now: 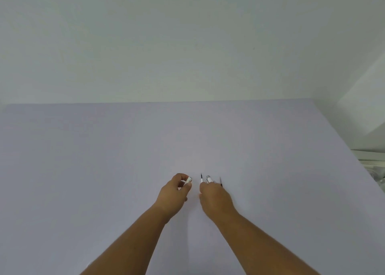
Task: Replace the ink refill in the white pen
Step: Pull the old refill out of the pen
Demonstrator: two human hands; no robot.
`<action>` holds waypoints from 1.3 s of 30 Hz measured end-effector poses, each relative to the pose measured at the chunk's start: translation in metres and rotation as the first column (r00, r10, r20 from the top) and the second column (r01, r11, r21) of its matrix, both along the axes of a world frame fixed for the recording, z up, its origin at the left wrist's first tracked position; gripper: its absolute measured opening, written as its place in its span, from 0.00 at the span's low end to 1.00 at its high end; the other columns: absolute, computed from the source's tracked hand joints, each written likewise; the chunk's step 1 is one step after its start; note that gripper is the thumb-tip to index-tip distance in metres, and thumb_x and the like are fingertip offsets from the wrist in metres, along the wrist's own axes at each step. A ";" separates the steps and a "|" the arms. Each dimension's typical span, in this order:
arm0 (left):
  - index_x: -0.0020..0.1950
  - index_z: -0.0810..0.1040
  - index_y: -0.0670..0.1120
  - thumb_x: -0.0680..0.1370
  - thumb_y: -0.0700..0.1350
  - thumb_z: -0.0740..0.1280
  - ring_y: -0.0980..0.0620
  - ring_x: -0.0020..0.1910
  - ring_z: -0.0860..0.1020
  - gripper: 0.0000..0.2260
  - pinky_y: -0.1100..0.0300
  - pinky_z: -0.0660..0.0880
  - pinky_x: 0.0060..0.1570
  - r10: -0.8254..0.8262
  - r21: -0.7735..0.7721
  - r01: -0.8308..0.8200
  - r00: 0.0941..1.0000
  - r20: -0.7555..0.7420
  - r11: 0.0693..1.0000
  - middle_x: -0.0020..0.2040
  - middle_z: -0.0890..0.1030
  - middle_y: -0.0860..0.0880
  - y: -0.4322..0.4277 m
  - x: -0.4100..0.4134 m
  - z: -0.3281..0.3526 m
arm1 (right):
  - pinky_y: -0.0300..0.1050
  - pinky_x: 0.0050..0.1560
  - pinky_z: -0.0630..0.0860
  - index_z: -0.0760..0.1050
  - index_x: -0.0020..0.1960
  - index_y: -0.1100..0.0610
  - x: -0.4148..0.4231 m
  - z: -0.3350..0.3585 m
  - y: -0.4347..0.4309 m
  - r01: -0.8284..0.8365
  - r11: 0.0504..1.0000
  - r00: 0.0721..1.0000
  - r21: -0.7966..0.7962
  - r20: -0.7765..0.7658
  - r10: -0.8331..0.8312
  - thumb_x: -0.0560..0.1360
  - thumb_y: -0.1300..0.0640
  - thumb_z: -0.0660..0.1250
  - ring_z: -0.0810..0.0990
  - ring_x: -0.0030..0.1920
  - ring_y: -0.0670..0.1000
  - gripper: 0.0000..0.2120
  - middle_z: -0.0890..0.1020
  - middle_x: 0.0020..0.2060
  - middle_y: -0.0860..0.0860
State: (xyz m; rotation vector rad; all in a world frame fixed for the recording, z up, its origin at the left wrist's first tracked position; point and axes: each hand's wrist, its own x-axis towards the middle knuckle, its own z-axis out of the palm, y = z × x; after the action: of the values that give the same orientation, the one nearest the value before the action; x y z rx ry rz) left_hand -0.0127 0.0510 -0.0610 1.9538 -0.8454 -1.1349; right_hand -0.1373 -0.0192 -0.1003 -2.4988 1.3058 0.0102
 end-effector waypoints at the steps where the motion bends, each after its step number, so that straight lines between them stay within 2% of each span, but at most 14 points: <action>1: 0.53 0.74 0.56 0.79 0.53 0.61 0.55 0.40 0.80 0.05 0.63 0.74 0.38 0.007 -0.010 -0.007 1.000 0.023 1.000 0.47 0.78 0.57 0.001 0.000 0.000 | 0.49 0.51 0.77 0.73 0.58 0.59 0.000 -0.002 0.005 -0.006 1.000 1.000 -0.017 -0.019 0.006 0.78 0.61 0.57 0.76 0.59 0.57 0.11 0.79 0.57 0.58; 5: 0.51 0.76 0.56 0.78 0.51 0.63 0.52 0.46 0.80 0.04 0.64 0.72 0.40 0.077 -0.024 -0.076 0.993 0.088 0.997 0.48 0.78 0.57 0.006 0.002 -0.001 | 0.46 0.43 0.76 0.73 0.53 0.60 0.004 -0.001 0.012 0.144 0.982 0.987 0.123 0.057 -0.151 0.76 0.65 0.58 0.78 0.47 0.55 0.09 0.80 0.50 0.57; 7: 0.52 0.77 0.54 0.78 0.50 0.65 0.51 0.48 0.80 0.05 0.62 0.72 0.44 0.090 -0.014 -0.089 0.990 0.104 0.996 0.49 0.79 0.56 0.008 0.004 -0.002 | 0.43 0.45 0.74 0.75 0.54 0.61 0.007 0.005 0.008 0.232 0.937 0.942 0.262 0.182 -0.283 0.75 0.63 0.58 0.78 0.50 0.55 0.10 0.80 0.52 0.57; 9: 0.52 0.78 0.54 0.78 0.49 0.66 0.50 0.48 0.79 0.05 0.62 0.72 0.45 0.093 -0.006 -0.093 0.990 0.108 0.996 0.49 0.79 0.56 0.009 0.005 -0.001 | 0.42 0.46 0.74 0.78 0.53 0.59 0.009 0.016 0.002 0.290 0.866 0.833 0.408 0.338 -0.438 0.75 0.60 0.61 0.79 0.46 0.53 0.09 0.82 0.48 0.54; 12: 0.53 0.79 0.53 0.78 0.48 0.66 0.50 0.49 0.78 0.06 0.62 0.71 0.45 0.095 0.007 -0.097 0.988 0.120 0.995 0.49 0.78 0.55 0.008 0.003 0.000 | 0.41 0.39 0.79 0.78 0.44 0.53 0.009 0.037 -0.006 0.261 0.699 0.530 0.666 0.506 -0.680 0.74 0.58 0.66 0.79 0.38 0.49 0.03 0.81 0.37 0.48; 13: 0.54 0.79 0.52 0.78 0.47 0.66 0.51 0.48 0.78 0.06 0.64 0.70 0.43 0.094 0.013 -0.096 0.987 0.128 0.995 0.49 0.78 0.55 0.007 0.002 0.001 | 0.38 0.35 0.78 0.78 0.42 0.51 0.008 0.042 -0.008 0.230 0.668 0.464 0.707 0.524 -0.714 0.73 0.58 0.67 0.79 0.36 0.47 0.03 0.81 0.35 0.47; 15: 0.53 0.79 0.52 0.78 0.47 0.66 0.51 0.46 0.77 0.05 0.66 0.69 0.37 0.086 0.014 -0.088 0.989 0.124 0.996 0.48 0.78 0.54 0.006 0.000 0.004 | 0.35 0.33 0.77 0.78 0.41 0.50 0.007 0.048 -0.010 0.174 0.644 0.413 0.745 0.538 -0.735 0.72 0.58 0.68 0.78 0.34 0.44 0.04 0.81 0.34 0.47; 17: 0.51 0.79 0.53 0.78 0.47 0.66 0.51 0.45 0.77 0.04 0.66 0.69 0.36 0.079 0.003 -0.079 0.991 0.105 0.997 0.48 0.79 0.53 0.005 -0.002 0.006 | 0.37 0.35 0.77 0.79 0.42 0.50 0.006 0.051 -0.009 0.150 0.647 0.425 0.748 0.542 -0.725 0.73 0.58 0.68 0.78 0.34 0.45 0.04 0.81 0.35 0.47; 22: 0.48 0.79 0.57 0.77 0.48 0.67 0.50 0.48 0.79 0.03 0.61 0.72 0.42 0.076 -0.025 -0.075 0.996 0.055 0.997 0.48 0.80 0.55 0.004 -0.004 0.008 | 0.38 0.37 0.76 0.80 0.42 0.50 0.002 0.052 -0.008 0.152 0.651 0.423 0.744 0.546 -0.723 0.72 0.58 0.68 0.76 0.34 0.45 0.03 0.81 0.34 0.47; 27: 0.42 0.77 0.62 0.77 0.48 0.67 0.51 0.48 0.80 0.07 0.61 0.72 0.42 0.068 -0.068 -0.067 0.998 0.017 0.995 0.47 0.80 0.57 0.002 -0.008 0.013 | 0.36 0.39 0.71 0.81 0.39 0.50 0.003 0.055 -0.005 0.106 0.647 0.534 0.755 0.506 -0.678 0.72 0.52 0.69 0.75 0.36 0.44 0.04 0.79 0.33 0.43; 30: 0.43 0.78 0.61 0.77 0.48 0.67 0.50 0.48 0.80 0.06 0.62 0.72 0.40 0.062 -0.072 -0.061 0.998 0.018 0.996 0.46 0.80 0.58 0.001 -0.007 0.014 | 0.40 0.39 0.70 0.78 0.38 0.49 0.002 0.060 -0.011 0.139 0.611 0.434 0.779 0.507 -0.745 0.73 0.47 0.67 0.71 0.34 0.46 0.08 0.77 0.34 0.45; 32: 0.44 0.78 0.60 0.77 0.48 0.67 0.50 0.48 0.79 0.06 0.63 0.71 0.39 0.052 -0.070 -0.051 0.998 0.022 0.996 0.46 0.80 0.58 0.000 -0.007 0.015 | 0.41 0.39 0.71 0.78 0.38 0.49 0.002 0.062 -0.016 0.133 0.629 0.396 0.766 0.541 -0.742 0.73 0.50 0.68 0.71 0.34 0.46 0.07 0.78 0.34 0.44; 36: 0.48 0.77 0.58 0.77 0.48 0.67 0.54 0.45 0.80 0.04 0.64 0.72 0.38 0.024 -0.076 -0.023 1.000 0.014 0.997 0.47 0.79 0.57 -0.004 -0.006 0.015 | 0.35 0.36 0.71 0.79 0.35 0.49 0.002 0.060 -0.018 0.091 0.713 0.563 0.696 0.555 -0.613 0.72 0.54 0.69 0.75 0.33 0.43 0.08 0.79 0.28 0.42; 39: 0.52 0.75 0.59 0.78 0.48 0.65 0.56 0.41 0.81 0.06 0.63 0.75 0.40 -0.013 -0.084 0.013 1.000 0.000 0.996 0.47 0.78 0.55 -0.006 -0.006 0.013 | 0.34 0.36 0.71 0.81 0.35 0.48 0.001 0.059 -0.021 0.073 0.706 0.612 0.704 0.528 -0.590 0.72 0.52 0.70 0.77 0.34 0.42 0.07 0.81 0.30 0.40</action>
State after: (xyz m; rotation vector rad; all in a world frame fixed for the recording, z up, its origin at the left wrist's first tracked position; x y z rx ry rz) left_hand -0.0189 0.0451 -0.0478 1.8817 -0.8925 -1.0906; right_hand -0.1360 -0.0400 -0.0410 -1.3650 1.1379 -0.5168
